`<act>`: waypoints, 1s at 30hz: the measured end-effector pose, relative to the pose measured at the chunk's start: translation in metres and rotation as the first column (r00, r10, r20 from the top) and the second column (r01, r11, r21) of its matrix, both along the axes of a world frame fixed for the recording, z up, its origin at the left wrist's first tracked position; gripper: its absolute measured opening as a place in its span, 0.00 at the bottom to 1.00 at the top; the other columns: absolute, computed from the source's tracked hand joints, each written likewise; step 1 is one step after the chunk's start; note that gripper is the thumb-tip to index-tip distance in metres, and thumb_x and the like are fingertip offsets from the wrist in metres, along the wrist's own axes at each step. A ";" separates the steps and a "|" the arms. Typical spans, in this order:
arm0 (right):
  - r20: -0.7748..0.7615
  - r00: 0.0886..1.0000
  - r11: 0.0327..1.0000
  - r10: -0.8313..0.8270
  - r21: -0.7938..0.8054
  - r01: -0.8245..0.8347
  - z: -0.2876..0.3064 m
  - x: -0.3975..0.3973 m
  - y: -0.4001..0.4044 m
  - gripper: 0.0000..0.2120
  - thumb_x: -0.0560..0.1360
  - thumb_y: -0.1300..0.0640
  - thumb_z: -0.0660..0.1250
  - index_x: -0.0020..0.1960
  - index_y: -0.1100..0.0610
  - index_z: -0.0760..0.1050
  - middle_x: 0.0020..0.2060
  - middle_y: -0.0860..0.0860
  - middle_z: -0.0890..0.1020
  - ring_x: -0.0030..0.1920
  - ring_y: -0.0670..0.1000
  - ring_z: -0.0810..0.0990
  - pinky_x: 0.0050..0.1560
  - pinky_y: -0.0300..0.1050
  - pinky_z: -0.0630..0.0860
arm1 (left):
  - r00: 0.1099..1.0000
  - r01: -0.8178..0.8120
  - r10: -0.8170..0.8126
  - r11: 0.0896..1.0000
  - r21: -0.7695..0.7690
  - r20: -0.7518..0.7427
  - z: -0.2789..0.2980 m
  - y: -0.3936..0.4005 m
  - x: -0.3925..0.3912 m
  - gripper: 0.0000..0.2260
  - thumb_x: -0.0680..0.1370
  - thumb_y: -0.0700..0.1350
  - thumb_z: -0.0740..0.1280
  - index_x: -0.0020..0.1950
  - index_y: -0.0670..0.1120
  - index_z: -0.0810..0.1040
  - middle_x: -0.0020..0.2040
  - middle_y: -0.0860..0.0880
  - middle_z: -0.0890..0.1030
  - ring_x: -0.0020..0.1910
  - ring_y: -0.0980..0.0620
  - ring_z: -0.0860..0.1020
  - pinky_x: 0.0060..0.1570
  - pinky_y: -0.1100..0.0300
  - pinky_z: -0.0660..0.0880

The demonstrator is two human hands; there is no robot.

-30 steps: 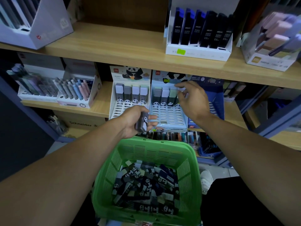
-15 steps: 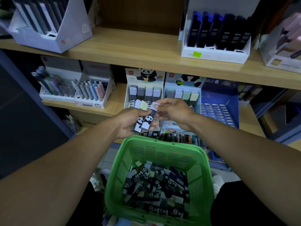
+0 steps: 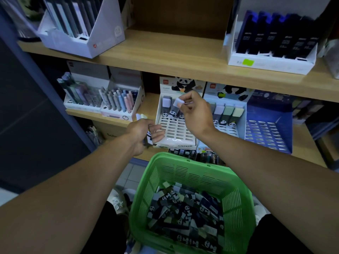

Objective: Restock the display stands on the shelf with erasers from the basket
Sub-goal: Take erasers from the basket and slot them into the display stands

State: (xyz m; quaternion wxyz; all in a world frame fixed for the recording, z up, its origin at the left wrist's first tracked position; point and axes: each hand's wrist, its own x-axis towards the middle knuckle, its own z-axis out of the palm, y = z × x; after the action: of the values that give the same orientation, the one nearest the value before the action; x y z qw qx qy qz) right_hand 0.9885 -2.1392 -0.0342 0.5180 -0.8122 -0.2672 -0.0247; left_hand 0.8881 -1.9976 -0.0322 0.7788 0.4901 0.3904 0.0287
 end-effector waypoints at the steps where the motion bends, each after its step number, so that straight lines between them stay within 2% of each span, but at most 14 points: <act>1: 0.029 1.000 1.000 0.002 -0.016 -0.001 -0.002 0.001 0.003 0.04 0.82 0.61 0.65 0.56 0.56 0.75 0.49 0.51 0.81 0.47 0.49 0.79 0.47 0.51 0.77 | 1.000 0.009 -0.009 1.000 0.003 -0.003 0.000 -0.001 0.000 0.12 0.84 0.40 0.59 0.66 0.38 0.73 0.51 0.41 0.83 0.38 0.45 0.84 0.28 0.58 0.81; 4: 0.111 0.994 0.999 0.002 -0.045 0.003 -0.005 0.005 0.011 0.04 0.81 0.62 0.65 0.56 0.58 0.75 0.47 0.51 0.81 0.43 0.43 0.78 0.46 0.48 0.77 | 0.999 0.046 -0.046 0.999 0.008 -0.008 0.000 -0.006 0.001 0.09 0.84 0.39 0.60 0.61 0.37 0.74 0.47 0.42 0.84 0.36 0.47 0.84 0.29 0.59 0.81; 8: 0.131 0.991 0.999 0.016 -0.043 -0.011 -0.007 0.010 0.018 0.03 0.80 0.63 0.66 0.53 0.58 0.76 0.42 0.48 0.80 0.41 0.33 0.77 0.42 0.39 0.75 | 0.998 0.065 -0.065 0.998 -0.017 -0.003 -0.001 -0.008 0.003 0.07 0.83 0.38 0.61 0.58 0.37 0.75 0.48 0.40 0.84 0.34 0.46 0.85 0.28 0.58 0.80; 13: 0.117 0.988 0.994 0.097 -0.070 -0.089 -0.012 0.006 0.025 0.02 0.79 0.63 0.67 0.51 0.58 0.76 0.39 0.45 0.80 0.41 0.49 0.80 0.43 0.49 0.78 | 0.997 0.072 -0.072 0.997 -0.031 0.001 -0.003 -0.004 0.002 0.06 0.82 0.37 0.60 0.56 0.37 0.74 0.51 0.40 0.83 0.38 0.45 0.85 0.29 0.57 0.81; 16: 0.117 0.987 0.991 0.108 -0.089 -0.098 -0.013 0.007 0.029 0.02 0.79 0.63 0.67 0.50 0.57 0.76 0.38 0.48 0.81 0.39 0.51 0.80 0.41 0.49 0.76 | 0.998 0.070 -0.070 0.997 -0.038 -0.004 -0.004 -0.002 0.001 0.07 0.83 0.37 0.59 0.58 0.37 0.74 0.48 0.40 0.84 0.39 0.44 0.84 0.29 0.57 0.81; 19: 0.131 0.988 0.993 0.080 -0.092 -0.068 -0.011 0.010 0.029 0.03 0.80 0.64 0.65 0.49 0.58 0.76 0.36 0.47 0.80 0.37 0.50 0.78 0.36 0.41 0.72 | 0.998 0.058 -0.058 0.997 -0.047 0.003 -0.003 -0.001 0.000 0.08 0.83 0.37 0.58 0.58 0.37 0.73 0.48 0.39 0.83 0.40 0.42 0.84 0.29 0.56 0.81; 22: 0.129 0.990 0.992 0.051 -0.118 -0.036 -0.007 0.017 0.029 0.04 0.80 0.63 0.65 0.49 0.57 0.77 0.36 0.47 0.80 0.37 0.43 0.77 0.35 0.33 0.66 | 0.999 0.042 -0.041 0.998 -0.048 0.015 -0.001 -0.001 -0.002 0.09 0.84 0.38 0.55 0.60 0.38 0.72 0.49 0.38 0.83 0.40 0.41 0.84 0.28 0.55 0.81; 24: 0.118 0.992 0.987 0.047 -0.156 -0.028 -0.003 0.023 0.030 0.04 0.80 0.62 0.65 0.50 0.56 0.78 0.35 0.43 0.78 0.36 0.37 0.77 0.37 0.33 0.68 | 0.999 0.042 -0.041 0.998 -0.051 0.017 -0.001 -0.002 -0.003 0.08 0.84 0.39 0.54 0.59 0.39 0.71 0.51 0.37 0.82 0.41 0.40 0.84 0.29 0.54 0.81; 26: 0.115 0.993 0.982 0.040 -0.189 -0.018 -0.001 0.028 0.032 0.04 0.80 0.61 0.66 0.51 0.55 0.80 0.36 0.45 0.80 0.37 0.39 0.77 0.38 0.38 0.71 | 0.999 0.052 -0.052 0.998 -0.047 0.005 -0.001 -0.001 -0.004 0.08 0.84 0.39 0.54 0.57 0.40 0.71 0.52 0.37 0.82 0.42 0.40 0.84 0.29 0.54 0.82; 29: 0.130 0.990 0.970 0.053 -0.241 -0.021 0.002 0.033 0.034 0.05 0.80 0.61 0.66 0.53 0.56 0.80 0.37 0.48 0.81 0.36 0.35 0.77 0.37 0.39 0.72 | 0.998 0.062 -0.063 0.997 -0.043 -0.012 -0.003 0.000 -0.004 0.08 0.84 0.39 0.55 0.58 0.40 0.72 0.51 0.37 0.83 0.41 0.41 0.84 0.29 0.53 0.82; 30: 0.131 0.990 0.966 0.060 -0.257 -0.025 0.003 0.035 0.035 0.05 0.80 0.60 0.66 0.53 0.55 0.80 0.38 0.50 0.82 0.36 0.39 0.78 0.38 0.41 0.74 | 0.998 0.064 -0.065 0.997 -0.044 -0.014 -0.002 0.000 -0.004 0.07 0.84 0.39 0.56 0.58 0.40 0.72 0.51 0.38 0.83 0.41 0.41 0.84 0.29 0.53 0.82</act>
State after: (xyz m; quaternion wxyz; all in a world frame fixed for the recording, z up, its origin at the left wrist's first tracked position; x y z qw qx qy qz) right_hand 1.0238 -2.1045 -0.0312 0.3901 -0.8624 -0.3207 -0.0348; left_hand 0.8836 -1.9978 -0.0347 0.7866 0.4858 0.3809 -0.0088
